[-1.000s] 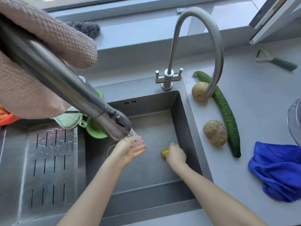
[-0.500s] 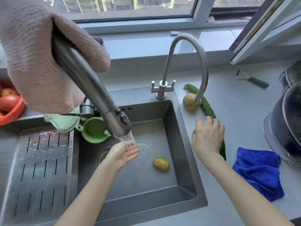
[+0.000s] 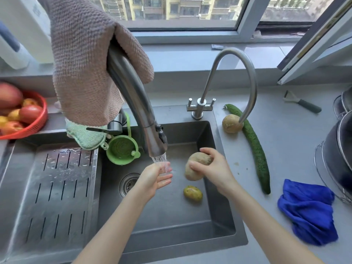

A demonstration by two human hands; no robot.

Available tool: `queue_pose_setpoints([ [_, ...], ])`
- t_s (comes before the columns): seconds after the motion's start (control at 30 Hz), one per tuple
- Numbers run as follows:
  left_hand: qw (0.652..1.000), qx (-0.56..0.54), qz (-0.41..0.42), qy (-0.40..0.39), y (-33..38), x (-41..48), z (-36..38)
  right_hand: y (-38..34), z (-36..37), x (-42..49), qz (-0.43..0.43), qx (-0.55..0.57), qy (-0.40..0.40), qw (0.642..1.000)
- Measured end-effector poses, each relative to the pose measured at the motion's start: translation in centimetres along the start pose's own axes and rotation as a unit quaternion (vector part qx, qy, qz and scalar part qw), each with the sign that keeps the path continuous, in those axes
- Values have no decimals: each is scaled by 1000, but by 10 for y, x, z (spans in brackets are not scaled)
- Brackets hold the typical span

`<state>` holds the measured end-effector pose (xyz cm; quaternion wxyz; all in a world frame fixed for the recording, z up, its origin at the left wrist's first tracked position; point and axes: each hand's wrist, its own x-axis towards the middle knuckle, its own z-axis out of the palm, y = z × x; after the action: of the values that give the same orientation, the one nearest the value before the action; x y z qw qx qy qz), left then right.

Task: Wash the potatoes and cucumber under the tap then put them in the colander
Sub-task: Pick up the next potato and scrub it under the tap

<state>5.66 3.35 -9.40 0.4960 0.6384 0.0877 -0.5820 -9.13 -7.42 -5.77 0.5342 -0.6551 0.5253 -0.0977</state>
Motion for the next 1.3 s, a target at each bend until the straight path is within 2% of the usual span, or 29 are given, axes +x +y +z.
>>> queue_pose_setpoints([
  [0.07, 999, 12, 39, -11, 0, -6, 2, -3, 23, 1, 36, 99, -58, 993],
  [0.17, 990, 72, 119, 7, 0, -19, 4, -3, 53, 2, 55, 132, -80, 986],
  [0.3, 955, 189, 216, 79, -11, -26, 4, -6, 83, -2, 56, 103, -44, 992],
  [0.43, 921, 237, 287, 113, -14, -30, -3, -20, 96, 2, 128, 141, -25, 981],
  [0.53, 915, 235, 304, 121, -6, -30, -9, -26, 92, 1, 133, 114, -98, 980],
  [0.67, 948, 118, 260, 138, 4, -24, -15, -22, 84, -1, 100, 136, -260, 951],
  [0.73, 964, 64, 224, 128, 6, -24, -12, -28, 79, -1, 95, 143, -300, 938],
  [0.77, 968, 56, 212, 125, 4, -22, -10, -31, 80, -2, 103, 138, -290, 942],
  [0.83, 960, 79, 235, 132, -3, -23, -3, -37, 85, 0, 167, 137, -207, 954],
  [0.93, 896, 240, 345, 141, -23, -23, 0, -41, 88, -1, 263, 189, -102, 940],
  [1.0, 872, 273, 378, 150, -32, -21, -2, -40, 91, -2, 277, 218, -75, 933],
  [1.07, 888, 208, 374, 166, -29, -22, 1, -37, 98, -5, 222, 196, -40, 954],
  [1.17, 925, 113, 305, 197, -16, -19, 6, -32, 104, -15, 51, 80, 32, 995],
  [1.23, 946, 125, 226, 196, -5, -14, 5, -26, 101, -19, -57, -21, 61, 996],
  [1.3, 979, 112, 111, 131, 8, -16, 1, -19, 97, -23, -156, -107, 80, 979],
])
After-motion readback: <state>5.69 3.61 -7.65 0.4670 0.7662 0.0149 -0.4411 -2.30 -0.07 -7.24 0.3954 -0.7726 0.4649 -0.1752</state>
